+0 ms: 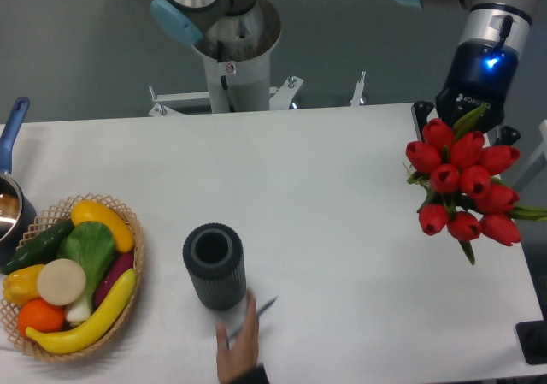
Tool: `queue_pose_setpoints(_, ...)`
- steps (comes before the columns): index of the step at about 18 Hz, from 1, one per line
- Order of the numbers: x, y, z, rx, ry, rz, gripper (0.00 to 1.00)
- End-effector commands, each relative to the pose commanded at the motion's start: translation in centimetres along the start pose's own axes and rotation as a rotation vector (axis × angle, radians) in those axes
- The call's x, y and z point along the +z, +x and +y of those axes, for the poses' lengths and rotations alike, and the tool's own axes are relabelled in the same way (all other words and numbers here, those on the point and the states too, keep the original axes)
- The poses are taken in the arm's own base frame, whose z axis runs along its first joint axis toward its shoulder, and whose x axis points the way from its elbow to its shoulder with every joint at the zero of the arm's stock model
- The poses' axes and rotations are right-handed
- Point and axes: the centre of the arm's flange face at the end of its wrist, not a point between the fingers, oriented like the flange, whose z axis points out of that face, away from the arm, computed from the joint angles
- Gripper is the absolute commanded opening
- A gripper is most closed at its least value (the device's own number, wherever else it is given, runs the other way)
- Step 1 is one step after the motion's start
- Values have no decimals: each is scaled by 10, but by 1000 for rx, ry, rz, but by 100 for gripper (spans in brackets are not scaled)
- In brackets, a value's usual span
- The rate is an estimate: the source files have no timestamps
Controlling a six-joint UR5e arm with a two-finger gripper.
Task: Insert the flowers into the vase
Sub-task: 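Lift the held red tulip bunch and start moving toward the black vase, then carry the tulips over the black vase and lower stems toward its opening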
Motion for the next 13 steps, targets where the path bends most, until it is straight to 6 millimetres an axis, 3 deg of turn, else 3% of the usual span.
queue_pose_setpoints(2,7,1,2,4,0,8,17)
queue_pose_setpoints(6,40,34,-24,83,33,70,17)
queue_pose_setpoints(9,48,51,-37,85,146,166,17)
queue_pose_setpoints(10,52,59,-42,85,195,212,17)
queue_pose_setpoints(13,85,101,-32,114,320,366,17)
